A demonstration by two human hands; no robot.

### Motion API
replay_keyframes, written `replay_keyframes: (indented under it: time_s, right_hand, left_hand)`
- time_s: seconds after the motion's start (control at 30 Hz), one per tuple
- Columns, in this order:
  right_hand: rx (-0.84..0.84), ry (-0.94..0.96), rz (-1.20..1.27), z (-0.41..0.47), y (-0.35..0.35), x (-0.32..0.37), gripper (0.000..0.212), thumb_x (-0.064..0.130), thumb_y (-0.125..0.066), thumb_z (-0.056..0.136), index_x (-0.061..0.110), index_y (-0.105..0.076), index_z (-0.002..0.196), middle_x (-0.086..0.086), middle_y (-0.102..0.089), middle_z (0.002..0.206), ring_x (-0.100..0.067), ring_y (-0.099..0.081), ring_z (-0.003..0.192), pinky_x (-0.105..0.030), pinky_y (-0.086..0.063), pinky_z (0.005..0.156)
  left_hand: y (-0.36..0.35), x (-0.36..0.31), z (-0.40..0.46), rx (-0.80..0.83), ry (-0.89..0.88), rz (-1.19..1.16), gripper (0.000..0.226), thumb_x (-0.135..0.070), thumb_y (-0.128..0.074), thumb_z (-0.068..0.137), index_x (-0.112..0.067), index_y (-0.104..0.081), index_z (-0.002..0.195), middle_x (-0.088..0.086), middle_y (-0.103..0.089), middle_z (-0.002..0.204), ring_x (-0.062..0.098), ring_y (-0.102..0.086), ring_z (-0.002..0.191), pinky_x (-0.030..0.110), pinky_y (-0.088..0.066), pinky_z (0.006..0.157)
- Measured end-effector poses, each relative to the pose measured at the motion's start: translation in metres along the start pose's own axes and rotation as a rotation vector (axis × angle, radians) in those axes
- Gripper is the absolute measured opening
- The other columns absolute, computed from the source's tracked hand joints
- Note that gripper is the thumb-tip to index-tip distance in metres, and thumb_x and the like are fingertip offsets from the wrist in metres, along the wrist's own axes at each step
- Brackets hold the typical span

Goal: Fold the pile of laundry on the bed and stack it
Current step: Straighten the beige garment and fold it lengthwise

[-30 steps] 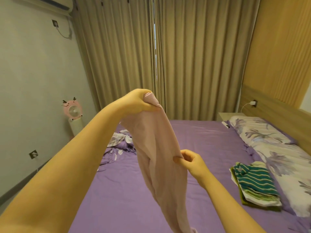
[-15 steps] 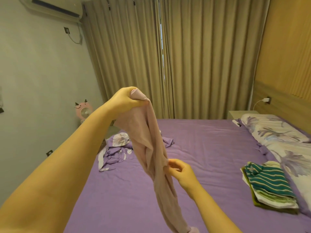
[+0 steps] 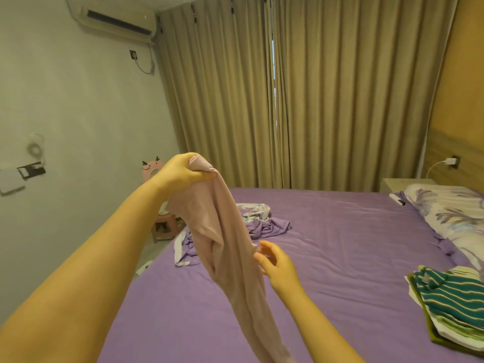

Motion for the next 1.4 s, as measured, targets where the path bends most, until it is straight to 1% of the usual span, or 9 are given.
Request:
replay_keyframes:
  time_s: [0.1,0.3,0.47,0.67,0.83,0.97,1.13,1.27,1.4]
  right_hand:
    - [-0.014,-0.062,-0.079,0.009,-0.014,-0.001,0.036,0.028,-0.051,0.098,0.018,-0.048,0.133,0.0,-0.062,0.111,-0.017,-0.061,0.102,-0.026,-0.048,0.08]
    - [0.125,-0.19,-0.179,0.016,-0.047,-0.008,0.044,0.029,-0.048,0.099,0.013,-0.04,0.139,-0.007,-0.067,0.097,-0.023,-0.064,0.093,-0.036,-0.05,0.085]
    - [0.203,-0.251,-0.275,0.01,-0.069,-0.013,0.044,0.035,-0.038,0.101,0.011,-0.041,0.138,-0.014,-0.055,0.13,-0.029,-0.055,0.116,-0.045,-0.043,0.1]
    - [0.153,-0.341,0.346,0.007,-0.076,-0.002,0.031,0.023,-0.044,0.101,0.017,-0.052,0.13,0.001,-0.065,0.112,-0.019,-0.062,0.102,-0.035,-0.053,0.081]
    - [0.062,-0.606,0.587,0.007,-0.049,-0.01,0.042,0.006,-0.052,0.096,0.017,-0.047,0.136,-0.008,-0.065,0.091,-0.02,-0.057,0.069,-0.033,-0.048,0.061]
    - [0.26,-0.636,0.428,-0.004,-0.036,0.005,0.051,-0.001,-0.063,0.086,0.027,-0.052,0.128,-0.008,-0.067,0.111,-0.016,-0.062,0.061,-0.029,-0.049,0.055]
    - [0.043,-0.369,0.345,0.008,0.027,0.036,0.057,-0.01,-0.064,0.082,0.014,-0.051,0.132,-0.016,-0.06,0.116,-0.023,-0.06,0.096,-0.031,-0.052,0.074]
    - [0.012,-0.107,-0.144,0.013,0.067,0.068,0.063,-0.002,-0.064,0.085,0.012,-0.041,0.142,0.003,-0.051,0.091,-0.012,-0.052,0.085,-0.017,-0.047,0.069]
    - [0.05,-0.122,-0.318,0.012,0.085,0.072,0.055,-0.006,-0.061,0.083,0.007,-0.05,0.136,-0.001,-0.054,0.094,-0.018,-0.053,0.092,-0.029,-0.046,0.08]
  left_hand:
    - [0.008,0.007,-0.002,-0.003,0.01,0.023,0.009,-0.025,-0.076,0.08,-0.026,-0.068,0.083,-0.012,-0.068,0.077,-0.003,-0.062,0.068,0.018,-0.049,0.063]
    - [0.021,0.027,-0.004,-0.014,0.036,0.062,0.009,-0.026,-0.075,0.081,-0.029,-0.067,0.081,-0.017,-0.067,0.072,-0.007,-0.061,0.064,0.014,-0.046,0.057]
    - [0.029,0.037,-0.004,-0.019,0.05,0.06,0.01,-0.027,-0.076,0.08,-0.03,-0.067,0.081,-0.017,-0.067,0.073,-0.006,-0.062,0.067,0.013,-0.046,0.058]
    - [0.032,0.042,-0.005,-0.029,0.053,0.073,0.012,-0.027,-0.076,0.08,-0.03,-0.065,0.081,-0.014,-0.065,0.078,-0.001,-0.059,0.072,0.018,-0.047,0.06]
    - [0.037,0.05,-0.003,-0.065,0.064,0.048,0.01,-0.028,-0.076,0.08,-0.029,-0.065,0.08,-0.009,-0.067,0.081,0.007,-0.061,0.076,0.023,-0.049,0.065]
    - [0.025,0.041,0.001,-0.047,0.033,0.029,0.011,-0.027,-0.077,0.079,-0.024,-0.067,0.081,-0.006,-0.068,0.08,0.01,-0.062,0.076,0.026,-0.049,0.069]
    - [0.015,0.023,0.008,-0.051,0.004,0.014,0.016,-0.028,-0.077,0.079,-0.019,-0.069,0.087,-0.006,-0.07,0.083,0.007,-0.064,0.077,0.024,-0.05,0.07]
    - [0.007,-0.002,0.013,-0.076,-0.042,-0.015,0.016,-0.028,-0.078,0.078,-0.019,-0.068,0.086,-0.008,-0.069,0.08,0.006,-0.063,0.074,0.022,-0.049,0.067]
    - [-0.008,-0.036,0.017,-0.062,-0.118,-0.033,0.011,-0.026,-0.077,0.079,-0.023,-0.067,0.082,-0.013,-0.067,0.076,0.001,-0.061,0.071,0.018,-0.046,0.063]
Point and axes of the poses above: each hand's wrist, its own z-axis towards the middle knuckle, its own y-axis out of the back of the hand, x = y × z, the point moved 9 cm from there along z, towards the middle knuckle
